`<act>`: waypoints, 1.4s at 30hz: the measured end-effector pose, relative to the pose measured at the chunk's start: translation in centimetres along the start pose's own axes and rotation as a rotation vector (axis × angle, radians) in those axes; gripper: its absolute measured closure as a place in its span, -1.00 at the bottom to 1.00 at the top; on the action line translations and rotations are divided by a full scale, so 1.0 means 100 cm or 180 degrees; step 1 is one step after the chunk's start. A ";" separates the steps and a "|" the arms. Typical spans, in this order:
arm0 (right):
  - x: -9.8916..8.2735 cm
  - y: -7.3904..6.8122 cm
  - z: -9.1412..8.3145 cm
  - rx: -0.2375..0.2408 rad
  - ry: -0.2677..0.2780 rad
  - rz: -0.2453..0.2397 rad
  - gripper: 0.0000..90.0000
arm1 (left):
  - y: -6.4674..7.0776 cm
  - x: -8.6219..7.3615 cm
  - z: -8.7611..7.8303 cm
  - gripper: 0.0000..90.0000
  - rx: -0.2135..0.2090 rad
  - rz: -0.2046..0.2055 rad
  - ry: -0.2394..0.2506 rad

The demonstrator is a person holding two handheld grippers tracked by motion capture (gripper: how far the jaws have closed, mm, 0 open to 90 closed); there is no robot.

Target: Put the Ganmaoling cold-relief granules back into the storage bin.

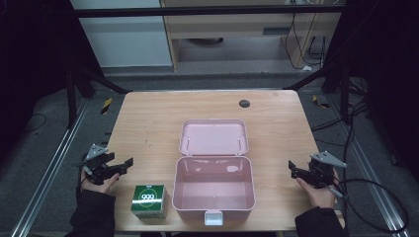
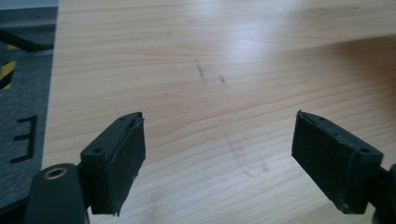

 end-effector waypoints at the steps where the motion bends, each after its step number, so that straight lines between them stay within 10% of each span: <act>1: -0.001 0.000 0.000 0.0003 -0.0013 0.0000 -0.73 | 0.002 0.001 -0.002 -0.60 -0.0033 0.0045 -0.0026; 18: -0.006 -0.003 0.003 0.0016 -0.0093 -0.0125 -0.74 | 0.027 0.031 -0.035 -0.28 -0.0459 0.0716 -0.0073; 42: -0.008 -0.006 0.003 0.0078 -0.0132 -0.0201 -0.79 | 0.060 0.058 -0.067 -0.43 -0.1037 0.1542 -0.0441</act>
Point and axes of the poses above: each handheld gripper's, and its own axes: z roughly forward along the jaws, x roughly out of its top, y roughly to its right, the point moved 6 cm from there along z, roughly forward along the jaws, and after that the axes turned 1 degree about -z, right-handed, at the moved point
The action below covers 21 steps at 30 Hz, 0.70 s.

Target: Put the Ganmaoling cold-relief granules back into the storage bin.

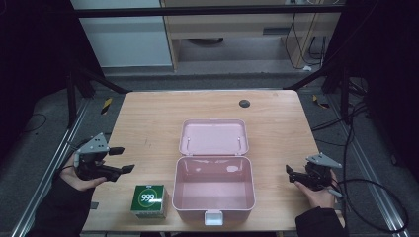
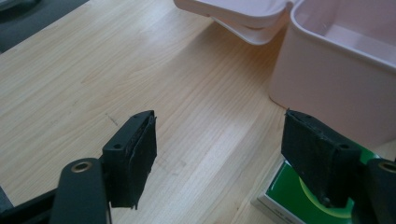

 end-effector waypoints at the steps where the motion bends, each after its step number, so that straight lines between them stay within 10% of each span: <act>1: 0.000 0.000 0.000 0.0000 0.0001 -0.0001 -0.80 | 0.002 0.001 -0.001 -0.44 -0.0042 0.0035 -0.0022; 21: -0.002 -0.002 0.002 0.0021 -0.0051 -0.0069 -0.84 | 0.034 -0.006 0.008 -0.64 -0.0581 0.0627 -0.0561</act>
Point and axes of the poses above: each handheld gripper's, and its own axes: z roughly forward along the jaws, x roughly out of its top, y roughly to its right, the point moved 6 cm from there along z, roughly forward along the jaws, and after that the axes turned 1 degree about -z, right-handed, at the moved point
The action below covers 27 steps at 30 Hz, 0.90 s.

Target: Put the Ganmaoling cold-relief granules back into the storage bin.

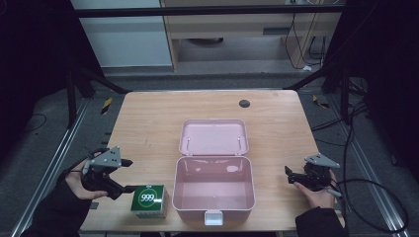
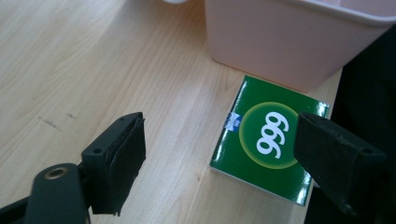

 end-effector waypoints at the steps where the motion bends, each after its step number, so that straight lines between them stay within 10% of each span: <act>1: 0.000 0.000 0.000 0.0002 -0.0002 0.0001 -0.84 | 0.001 0.000 0.001 -0.65 -0.0028 0.0019 -0.0016; 27: -0.003 -0.001 0.003 0.0045 -0.0068 -0.0013 -0.89 | 0.024 -0.003 0.036 -0.84 -0.0360 0.0312 -0.0383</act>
Point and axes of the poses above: each handheld gripper's, and its own axes: z roughly forward along the jaws, x roughly out of its top, y roughly to its right, the point moved 6 cm from there along z, roughly forward along the jaws, and after that the axes turned 1 degree about -z, right-handed, at the moved point
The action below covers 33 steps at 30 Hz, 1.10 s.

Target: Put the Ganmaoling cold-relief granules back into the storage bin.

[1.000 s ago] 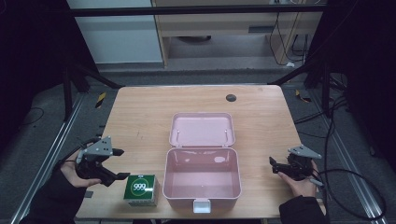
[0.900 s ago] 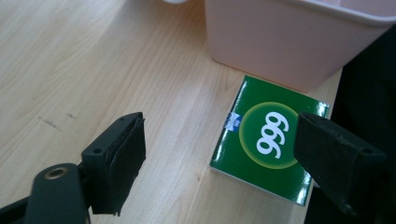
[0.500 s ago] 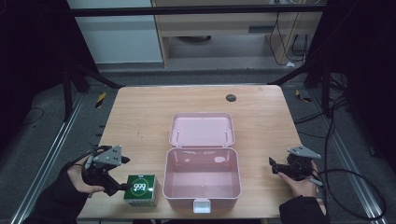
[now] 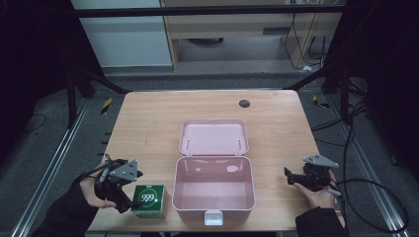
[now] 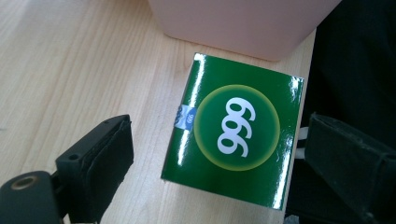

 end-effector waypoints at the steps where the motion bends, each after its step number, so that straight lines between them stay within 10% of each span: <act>1: 0.000 0.000 0.000 0.0002 -0.0003 -0.0009 -0.89 | 0.001 0.001 0.002 -0.85 -0.0011 0.0011 -0.0008; 33: -0.004 -0.002 0.004 0.0041 -0.0112 -0.0081 -0.91 | 0.009 0.000 0.039 -0.87 -0.0158 0.0186 -0.0136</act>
Point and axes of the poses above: each handheld gripper's, and its own axes: z roughly forward along the jaws, x roughly out of its top, y roughly to its right, the point moved 6 cm from there along z, roughly forward along the jaws, and after that the axes turned 1 degree about -z, right-handed, at the moved point
